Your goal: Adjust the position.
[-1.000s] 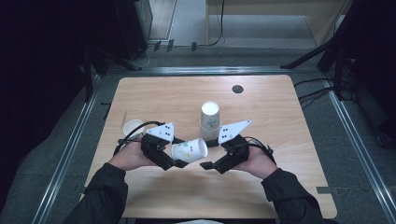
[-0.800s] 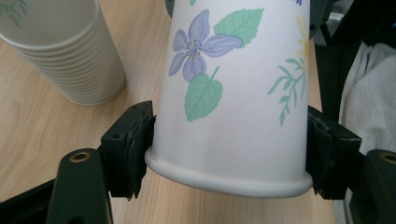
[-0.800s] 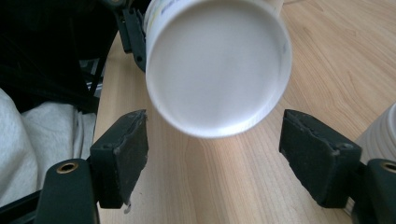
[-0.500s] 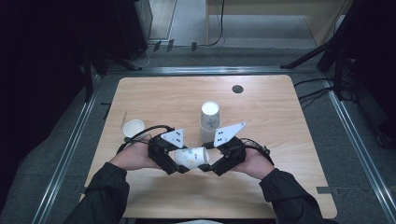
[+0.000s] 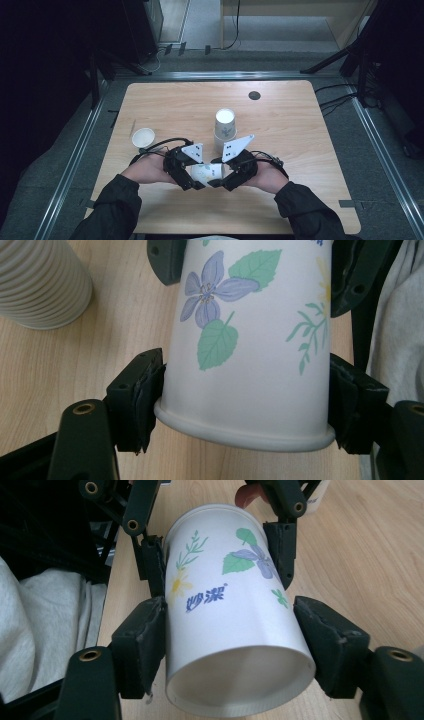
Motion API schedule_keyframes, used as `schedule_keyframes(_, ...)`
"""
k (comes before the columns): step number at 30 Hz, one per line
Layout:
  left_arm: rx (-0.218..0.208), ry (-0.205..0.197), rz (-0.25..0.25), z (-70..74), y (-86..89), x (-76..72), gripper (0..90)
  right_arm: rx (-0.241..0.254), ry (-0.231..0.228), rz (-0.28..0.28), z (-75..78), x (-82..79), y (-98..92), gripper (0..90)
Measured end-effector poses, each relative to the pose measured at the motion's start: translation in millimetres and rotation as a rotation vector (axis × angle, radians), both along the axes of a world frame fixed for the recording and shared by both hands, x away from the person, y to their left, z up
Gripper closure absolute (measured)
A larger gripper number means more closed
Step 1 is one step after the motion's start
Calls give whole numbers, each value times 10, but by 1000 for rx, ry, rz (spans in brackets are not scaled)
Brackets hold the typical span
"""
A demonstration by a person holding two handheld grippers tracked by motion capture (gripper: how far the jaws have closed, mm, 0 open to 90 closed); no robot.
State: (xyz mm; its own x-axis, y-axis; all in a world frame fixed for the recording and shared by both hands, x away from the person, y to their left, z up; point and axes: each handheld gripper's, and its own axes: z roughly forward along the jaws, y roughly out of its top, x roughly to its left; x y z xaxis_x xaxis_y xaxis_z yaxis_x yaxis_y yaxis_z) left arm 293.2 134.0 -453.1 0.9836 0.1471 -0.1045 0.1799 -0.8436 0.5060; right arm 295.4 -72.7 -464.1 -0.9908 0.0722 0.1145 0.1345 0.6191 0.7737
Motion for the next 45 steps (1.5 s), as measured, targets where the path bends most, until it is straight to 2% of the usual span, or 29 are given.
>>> schedule_keyframes(6,0,0,-7,-5,3,-3,260,-3,2,13,-18,-1,12,338)
schedule_keyframes(12,-32,2,5,16,18,-5,215,0,-1,17,20,-10,-6,340)
schedule_keyframes(17,-79,10,32,36,54,0,163,21,-2,10,57,11,-60,339)
schedule_keyframes(23,-137,52,43,31,110,12,137,61,11,-3,110,20,-128,339)
schedule_keyframes(29,-194,42,74,3,145,-1,133,88,22,-13,150,26,-165,338)
schedule_keyframes(31,-223,39,79,-8,147,-3,133,93,25,-12,158,27,-181,339)
schedule_keyframes(35,-293,58,88,-26,122,12,133,105,28,-14,164,32,-188,338)
schedule_keyframes(40,-340,69,88,-29,134,15,139,120,38,-15,174,38,-197,338)
schedule_keyframes(45,-373,59,101,-17,178,23,147,142,59,-23,196,55,-236,338)
